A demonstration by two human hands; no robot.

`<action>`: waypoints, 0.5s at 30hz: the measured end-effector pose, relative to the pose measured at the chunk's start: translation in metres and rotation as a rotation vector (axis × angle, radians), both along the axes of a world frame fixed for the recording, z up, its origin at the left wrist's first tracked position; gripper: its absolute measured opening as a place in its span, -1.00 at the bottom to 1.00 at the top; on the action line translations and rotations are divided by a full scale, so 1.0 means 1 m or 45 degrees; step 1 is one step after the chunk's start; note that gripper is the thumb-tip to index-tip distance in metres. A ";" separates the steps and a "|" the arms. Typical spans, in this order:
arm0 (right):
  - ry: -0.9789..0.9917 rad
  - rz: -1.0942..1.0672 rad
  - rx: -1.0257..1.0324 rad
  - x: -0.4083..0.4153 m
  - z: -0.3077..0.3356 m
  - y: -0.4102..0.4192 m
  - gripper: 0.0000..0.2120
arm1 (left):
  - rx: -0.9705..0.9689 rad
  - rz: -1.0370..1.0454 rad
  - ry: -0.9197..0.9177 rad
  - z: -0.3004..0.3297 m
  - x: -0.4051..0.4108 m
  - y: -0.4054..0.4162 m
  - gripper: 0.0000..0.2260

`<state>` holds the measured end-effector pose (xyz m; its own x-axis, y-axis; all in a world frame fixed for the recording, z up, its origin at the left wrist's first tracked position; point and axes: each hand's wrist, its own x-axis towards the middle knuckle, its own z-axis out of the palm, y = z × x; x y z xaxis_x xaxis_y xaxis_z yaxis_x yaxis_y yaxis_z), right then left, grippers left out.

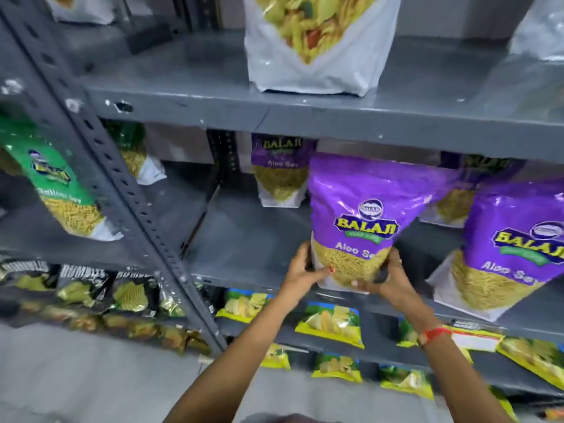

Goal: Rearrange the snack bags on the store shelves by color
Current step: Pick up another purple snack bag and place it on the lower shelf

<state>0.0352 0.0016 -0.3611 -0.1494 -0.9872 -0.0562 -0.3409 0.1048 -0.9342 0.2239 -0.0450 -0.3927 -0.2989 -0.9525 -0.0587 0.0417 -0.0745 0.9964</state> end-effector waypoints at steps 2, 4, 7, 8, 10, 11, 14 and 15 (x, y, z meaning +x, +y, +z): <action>0.002 0.041 -0.018 0.020 -0.003 -0.008 -0.17 | 0.032 0.026 0.041 -0.005 0.026 -0.010 -0.49; -0.052 0.067 -0.030 0.047 0.000 -0.020 -0.21 | 0.058 0.071 0.070 -0.005 0.050 -0.020 -0.48; -0.077 0.106 -0.051 0.082 -0.003 -0.040 -0.18 | 0.079 0.138 0.099 -0.002 0.081 -0.036 -0.47; -0.077 0.108 -0.048 0.091 -0.005 -0.045 -0.17 | 0.076 0.151 0.090 -0.001 0.092 -0.040 -0.47; -0.078 0.114 -0.051 0.108 -0.006 -0.051 -0.20 | 0.084 0.178 0.091 -0.001 0.110 -0.046 -0.46; -0.081 0.113 -0.050 0.116 -0.005 -0.053 -0.22 | 0.090 0.191 0.098 -0.001 0.118 -0.047 -0.46; -0.084 0.113 -0.063 0.133 -0.005 -0.052 -0.27 | 0.113 0.200 0.112 -0.002 0.136 -0.041 -0.46; -0.078 0.121 -0.070 0.137 -0.006 -0.049 -0.28 | 0.112 0.193 0.124 -0.003 0.141 -0.038 -0.44</action>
